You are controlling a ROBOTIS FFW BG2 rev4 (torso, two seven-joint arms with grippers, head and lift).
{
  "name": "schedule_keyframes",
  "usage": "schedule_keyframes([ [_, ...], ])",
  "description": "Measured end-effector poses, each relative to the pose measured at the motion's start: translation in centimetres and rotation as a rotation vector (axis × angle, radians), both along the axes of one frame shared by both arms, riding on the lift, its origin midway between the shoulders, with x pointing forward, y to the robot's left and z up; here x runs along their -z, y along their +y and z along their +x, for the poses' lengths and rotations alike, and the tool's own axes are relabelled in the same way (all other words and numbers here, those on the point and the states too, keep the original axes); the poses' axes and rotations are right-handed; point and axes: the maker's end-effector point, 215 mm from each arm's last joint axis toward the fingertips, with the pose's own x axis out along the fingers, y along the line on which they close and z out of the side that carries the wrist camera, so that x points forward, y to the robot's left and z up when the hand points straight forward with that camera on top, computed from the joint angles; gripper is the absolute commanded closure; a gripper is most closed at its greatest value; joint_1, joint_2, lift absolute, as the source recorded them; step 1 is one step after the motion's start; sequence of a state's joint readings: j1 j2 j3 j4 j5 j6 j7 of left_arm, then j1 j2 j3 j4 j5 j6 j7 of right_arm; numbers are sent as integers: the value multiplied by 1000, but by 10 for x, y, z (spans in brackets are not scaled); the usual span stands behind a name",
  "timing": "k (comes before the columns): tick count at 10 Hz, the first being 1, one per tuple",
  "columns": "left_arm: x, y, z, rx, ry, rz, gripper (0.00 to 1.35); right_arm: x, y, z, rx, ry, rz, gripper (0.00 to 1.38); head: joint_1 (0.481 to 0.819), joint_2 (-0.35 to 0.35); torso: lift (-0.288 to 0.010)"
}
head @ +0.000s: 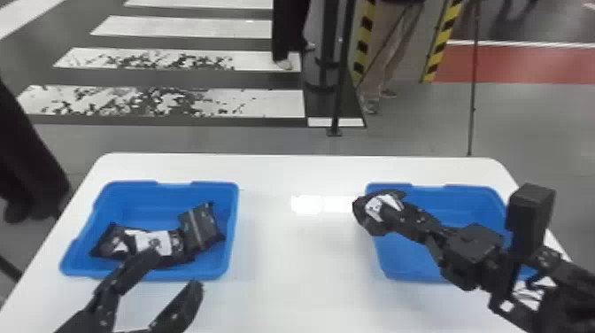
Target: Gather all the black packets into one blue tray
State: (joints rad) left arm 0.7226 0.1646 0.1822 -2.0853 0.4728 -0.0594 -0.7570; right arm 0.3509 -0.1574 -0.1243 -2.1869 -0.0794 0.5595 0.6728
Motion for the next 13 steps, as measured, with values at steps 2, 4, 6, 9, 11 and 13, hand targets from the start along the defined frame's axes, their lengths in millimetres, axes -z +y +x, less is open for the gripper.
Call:
schedule_keyframes([
  [2, -4, -34, 9, 90, 46, -101, 193, -22, 46, -14, -87, -31, 40, 1274, 695, 41, -110],
  [4, -16, -60, 21, 154, 61, -212, 193, -39, 70, -26, -139, -58, 55, 1274, 695, 38, -110],
  [6, -35, -93, 36, 236, 52, -346, 193, -42, 98, -39, -200, -51, 72, 1274, 695, 34, -110],
  [9, -52, -139, 51, 346, 51, -469, 199, -42, 132, -53, -274, -40, 91, 1274, 695, 13, -110],
  [11, -51, -147, 60, 360, 56, -498, 248, -47, 142, -58, -299, -46, 98, 1274, 695, 13, -110],
  [13, -47, -144, 66, 343, 57, -524, 430, -48, 147, -61, -309, -44, 101, 1274, 695, 26, -110],
])
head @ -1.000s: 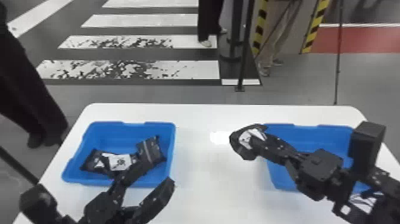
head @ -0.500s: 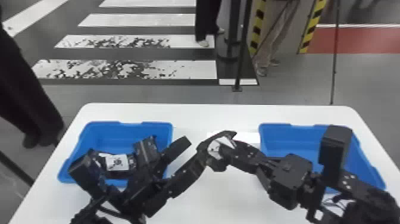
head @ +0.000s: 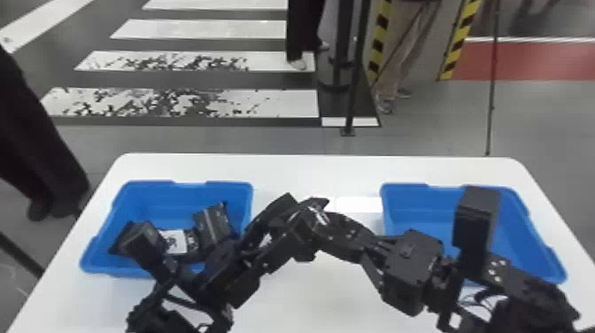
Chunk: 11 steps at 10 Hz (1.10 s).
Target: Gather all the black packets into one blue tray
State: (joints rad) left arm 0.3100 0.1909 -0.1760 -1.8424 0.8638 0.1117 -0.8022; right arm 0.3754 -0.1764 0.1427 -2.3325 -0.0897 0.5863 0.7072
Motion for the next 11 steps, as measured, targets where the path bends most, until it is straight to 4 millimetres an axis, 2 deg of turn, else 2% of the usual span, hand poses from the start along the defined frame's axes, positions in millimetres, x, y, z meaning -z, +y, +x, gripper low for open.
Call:
schedule_keyframes([
  [2, 2, 1, 6, -9, 3, -42, 831, 2, 1, -1, -4, 8, -3, 1274, 695, 31, -110],
  [5, 17, -8, 7, 14, 57, -114, 814, 6, 2, -2, -7, 19, -5, 1274, 695, 17, -110],
  [6, 22, -12, 6, 32, 65, -111, 848, 6, 2, -2, -7, 19, -4, 1274, 695, 14, -110],
  [7, 24, -14, 8, 48, 48, -93, 1205, 5, 2, -2, -7, 18, -4, 1274, 695, 10, -110],
  [10, 25, -11, 17, 20, 23, -59, 1204, 6, 2, -3, -8, 18, -5, 1274, 695, 13, -110],
  [11, 23, -9, 17, 9, 26, -80, 1204, 7, 2, -3, -7, 21, -5, 1138, 695, 14, -110],
])
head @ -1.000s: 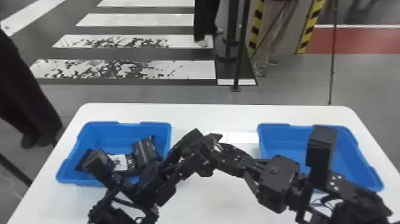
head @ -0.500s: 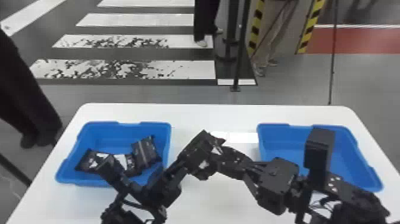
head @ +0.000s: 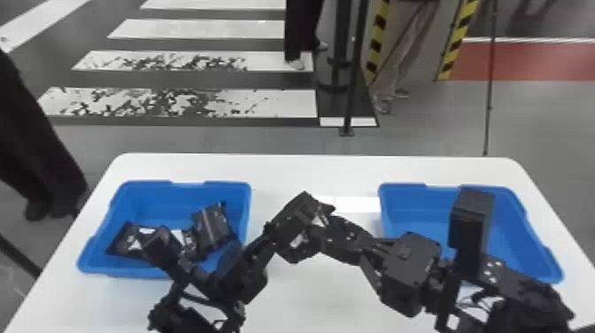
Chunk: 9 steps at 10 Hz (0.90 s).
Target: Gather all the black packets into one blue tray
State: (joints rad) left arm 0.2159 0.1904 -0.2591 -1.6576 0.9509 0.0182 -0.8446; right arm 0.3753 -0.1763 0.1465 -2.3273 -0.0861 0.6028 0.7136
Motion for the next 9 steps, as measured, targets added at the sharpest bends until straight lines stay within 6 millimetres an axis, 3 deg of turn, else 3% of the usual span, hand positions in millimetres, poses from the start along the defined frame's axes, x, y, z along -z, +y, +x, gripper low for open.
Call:
schedule_keyframes([
  [1, -2, 3, 1, -12, -1, -15, 1204, 1, 1, -1, -2, 10, 11, 542, 695, 19, -110],
  [2, -4, 7, 2, -25, -7, -20, 1204, 5, -2, -1, 3, 29, 32, 124, 695, 24, -110],
  [3, -5, 14, 4, -44, -15, -16, 1204, 6, -10, 1, 23, 34, 51, 67, 695, 22, -110],
  [4, -4, 24, 7, -67, -19, -9, 1204, 3, -22, 4, 51, 29, 79, 150, 695, 20, -110],
  [6, 0, 46, 11, -110, -31, 19, 1204, 3, -57, 6, 130, 26, 134, 186, 695, 2, -110],
  [9, 19, 117, 26, -220, -100, 278, 1204, 43, -108, -11, 265, 110, 172, 183, 695, 16, -110],
])
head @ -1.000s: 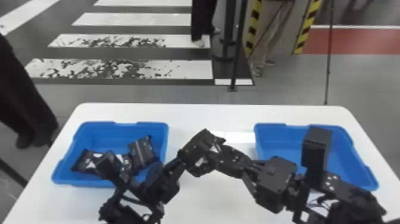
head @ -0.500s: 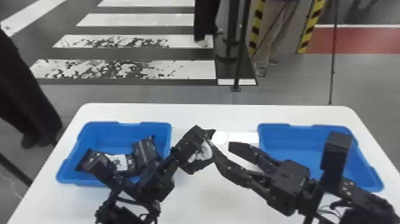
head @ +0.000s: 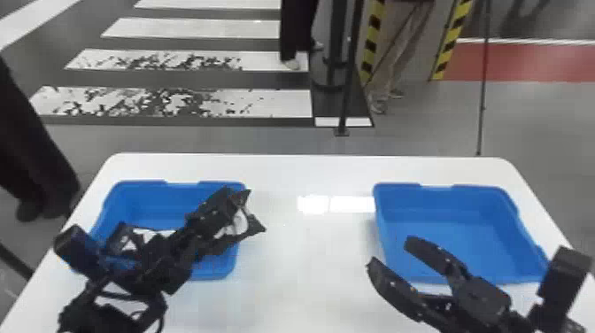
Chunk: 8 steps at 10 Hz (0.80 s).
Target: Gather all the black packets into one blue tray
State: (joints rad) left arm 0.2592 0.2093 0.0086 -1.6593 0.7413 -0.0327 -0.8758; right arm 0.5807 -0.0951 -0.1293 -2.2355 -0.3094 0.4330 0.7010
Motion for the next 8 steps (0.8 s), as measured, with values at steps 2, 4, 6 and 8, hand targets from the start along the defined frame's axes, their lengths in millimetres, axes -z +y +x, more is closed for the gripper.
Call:
schedule_keyframes([
  [2, 15, 68, 18, -111, -17, 249, 1204, 25, -4, -12, 16, 60, 17, 185, 695, 113, -110],
  [4, 30, 113, 40, -189, 3, 387, 619, 33, -4, -15, 17, 79, 20, 186, 695, 168, -110],
  [6, 36, 118, 51, -227, 27, 355, 41, 38, -6, -17, 20, 89, 17, 188, 695, 177, -110],
  [8, 27, 106, 41, -229, -26, 321, 298, 39, -28, -19, 83, 80, -4, 185, 695, 151, -110],
])
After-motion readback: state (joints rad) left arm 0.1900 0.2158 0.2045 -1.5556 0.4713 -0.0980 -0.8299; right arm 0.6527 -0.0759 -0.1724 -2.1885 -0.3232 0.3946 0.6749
